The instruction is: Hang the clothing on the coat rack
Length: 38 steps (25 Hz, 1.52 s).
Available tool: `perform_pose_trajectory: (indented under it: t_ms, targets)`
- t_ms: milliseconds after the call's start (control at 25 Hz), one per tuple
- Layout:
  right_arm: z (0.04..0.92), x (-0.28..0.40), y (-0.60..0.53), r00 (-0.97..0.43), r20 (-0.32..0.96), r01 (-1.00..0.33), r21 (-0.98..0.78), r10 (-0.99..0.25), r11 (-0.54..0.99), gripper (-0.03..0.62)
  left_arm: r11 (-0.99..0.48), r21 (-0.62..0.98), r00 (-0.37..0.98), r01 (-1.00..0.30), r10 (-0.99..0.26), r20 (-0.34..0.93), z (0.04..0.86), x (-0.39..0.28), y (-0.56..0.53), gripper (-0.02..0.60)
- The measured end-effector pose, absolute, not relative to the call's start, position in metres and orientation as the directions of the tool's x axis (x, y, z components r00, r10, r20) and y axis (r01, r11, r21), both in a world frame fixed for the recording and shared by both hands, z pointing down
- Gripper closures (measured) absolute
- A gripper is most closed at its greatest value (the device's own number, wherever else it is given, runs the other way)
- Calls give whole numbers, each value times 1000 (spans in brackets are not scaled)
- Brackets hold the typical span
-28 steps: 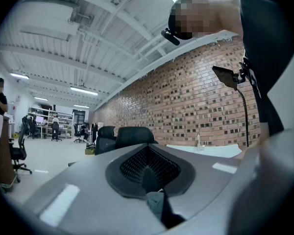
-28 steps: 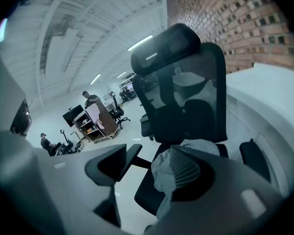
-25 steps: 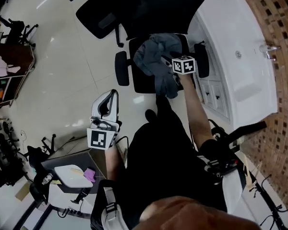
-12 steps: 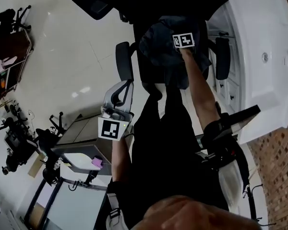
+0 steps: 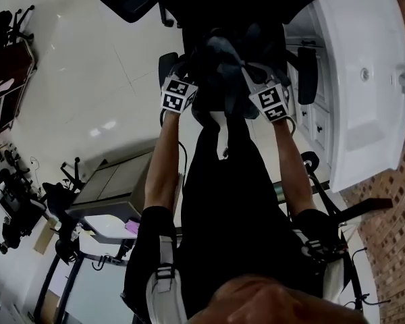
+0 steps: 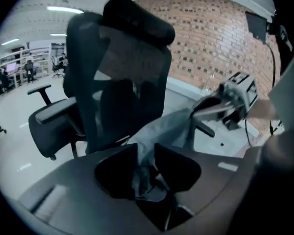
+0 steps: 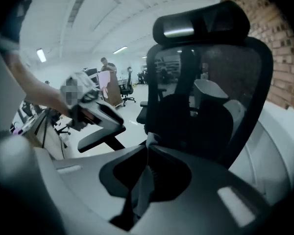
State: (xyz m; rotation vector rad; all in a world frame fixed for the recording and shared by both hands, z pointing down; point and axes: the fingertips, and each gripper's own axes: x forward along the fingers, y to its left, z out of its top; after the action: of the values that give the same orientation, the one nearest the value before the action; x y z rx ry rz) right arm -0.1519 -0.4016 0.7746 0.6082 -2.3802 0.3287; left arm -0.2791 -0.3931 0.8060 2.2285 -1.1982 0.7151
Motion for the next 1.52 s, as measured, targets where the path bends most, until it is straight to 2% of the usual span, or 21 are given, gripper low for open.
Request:
perform_pose_trajectory:
  t_ms: [40, 200, 320, 400, 520, 560, 640, 680, 840, 960, 1160, 1360, 1520]
  targets:
    - [767, -152, -393, -683, 649, -476, -47, -335, 878, 576, -512, 188, 483, -838, -535, 693, 829, -274, -398, 463]
    - [747, -142, -376, -702, 631, -436, -17, -329, 900, 576, -643, 165, 494, -747, -372, 786, 882, -241, -413, 431]
    - [731, -136, -372, -704, 632, -433, -18, -325, 901, 576, -720, 157, 463, -677, -250, 850, 915, -220, -397, 355]
    - [724, -131, -370, -697, 642, -421, -6, -319, 907, 576, -747, 137, 451, -650, -234, 862, 924, -211, -390, 328]
    - [721, -128, -366, -704, 639, -408, -8, -309, 913, 576, -705, 94, 442, -703, -330, 834, 920, -209, -398, 325]
    - [719, -128, -365, -708, 637, -407, -15, -305, 913, 576, -662, 96, 446, -744, -384, 809, 914, -209, -405, 340]
    - [715, -128, -365, -715, 630, -409, -24, -304, 912, 576, -554, 151, 467, -818, -490, 736, 897, -212, -420, 550]
    - [714, -128, -367, -717, 625, -411, -21, -309, 911, 576, -503, 205, 486, -840, -528, 696, 888, -213, -425, 561]
    - [710, -121, -379, -718, 599, -470, -43, -354, 882, 576, -374, 405, 545, -834, -672, 501, 844, -227, -429, 566]
    - [709, -112, -394, -704, 582, -531, -51, -407, 846, 576, -382, 434, 539, -816, -773, 334, 782, -243, -428, 566]
    - [669, -102, -420, -687, 469, -646, -45, -555, 762, 576, -489, 305, 533, -817, -843, 74, 620, -264, -396, 566]
    - [565, -117, -409, -737, 210, -672, -132, -642, 729, 576, -593, 109, 585, -797, -805, -102, 475, -251, -359, 566]
    - [468, -97, -381, -713, -18, -684, -200, -701, 701, 576, -667, -11, 650, -745, -723, -234, 377, -243, -340, 566]
